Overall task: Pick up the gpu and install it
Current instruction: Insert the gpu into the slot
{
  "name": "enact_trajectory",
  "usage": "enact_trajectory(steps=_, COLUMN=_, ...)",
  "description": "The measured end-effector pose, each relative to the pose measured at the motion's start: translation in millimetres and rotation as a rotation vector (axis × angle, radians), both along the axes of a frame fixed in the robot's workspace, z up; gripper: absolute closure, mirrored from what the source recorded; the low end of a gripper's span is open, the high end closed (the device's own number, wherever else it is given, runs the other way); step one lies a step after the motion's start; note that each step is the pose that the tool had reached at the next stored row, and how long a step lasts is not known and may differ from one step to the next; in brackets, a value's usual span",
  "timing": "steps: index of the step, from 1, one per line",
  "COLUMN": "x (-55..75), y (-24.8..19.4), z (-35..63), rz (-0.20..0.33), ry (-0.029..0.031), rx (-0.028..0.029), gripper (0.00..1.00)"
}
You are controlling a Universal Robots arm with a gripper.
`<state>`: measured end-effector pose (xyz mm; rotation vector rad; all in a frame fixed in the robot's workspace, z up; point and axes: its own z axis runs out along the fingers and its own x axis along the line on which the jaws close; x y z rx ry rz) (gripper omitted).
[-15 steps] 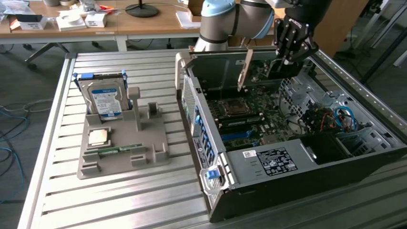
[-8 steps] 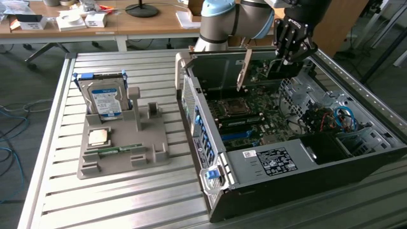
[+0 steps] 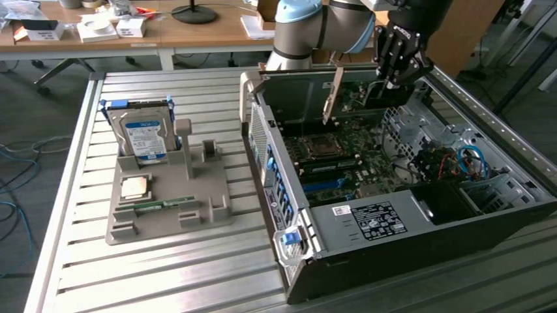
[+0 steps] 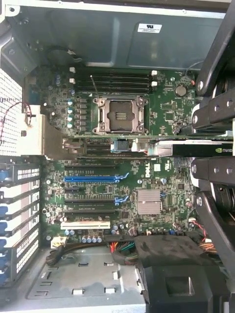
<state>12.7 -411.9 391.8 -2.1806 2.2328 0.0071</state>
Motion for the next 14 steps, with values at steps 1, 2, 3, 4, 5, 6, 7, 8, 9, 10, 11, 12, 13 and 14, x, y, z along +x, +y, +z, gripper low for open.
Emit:
enact_trajectory(steps=1, x=0.0, y=-0.6, z=0.0, rz=0.0, ry=0.0, rx=-0.0001, gripper=0.73)
enact_trajectory(steps=2, x=0.0, y=-1.2, z=0.0, rz=0.0, ry=0.0, rx=-0.0001, gripper=0.73)
enact_trajectory(steps=3, x=0.0, y=-2.3, z=0.0, rz=0.0, ry=0.0, rx=-0.0001, gripper=0.73)
enact_trajectory(steps=4, x=0.0, y=-3.8, z=0.0, rz=0.0, ry=0.0, rx=0.0, gripper=0.73)
enact_trajectory(steps=5, x=0.0, y=-5.7, z=0.0, rz=0.0, ry=-0.0001, rx=0.0, gripper=0.73)
enact_trajectory(steps=6, x=0.0, y=-7.5, z=0.0, rz=0.0, ry=0.0, rx=0.0, gripper=0.73)
enact_trajectory(steps=7, x=0.0, y=-9.3, z=0.0, rz=0.0, ry=0.0, rx=0.0, gripper=0.73)
enact_trajectory(steps=8, x=0.0, y=-11.0, z=0.0, rz=0.0, ry=0.0, rx=0.0, gripper=0.73)
enact_trajectory(steps=9, x=0.0, y=-12.5, z=0.0, rz=0.0, ry=-0.0001, rx=0.0001, gripper=0.73)
enact_trajectory(steps=10, x=0.0, y=-13.9, z=0.0, rz=0.0, ry=0.0, rx=0.0, gripper=0.73)
enact_trajectory(steps=11, x=-0.1, y=-15.1, z=0.0, rz=0.0, ry=0.0, rx=0.0, gripper=0.73)
enact_trajectory(steps=12, x=-0.1, y=-16.4, z=0.0, rz=0.0, ry=0.0, rx=0.0001, gripper=0.73)
enact_trajectory(steps=13, x=-0.1, y=-17.7, z=0.0, rz=0.0, ry=-0.0001, rx=0.0001, gripper=0.73)
enact_trajectory(steps=14, x=-0.1, y=-18.8, z=0.0, rz=0.0, ry=0.0, rx=0.0, gripper=0.73)
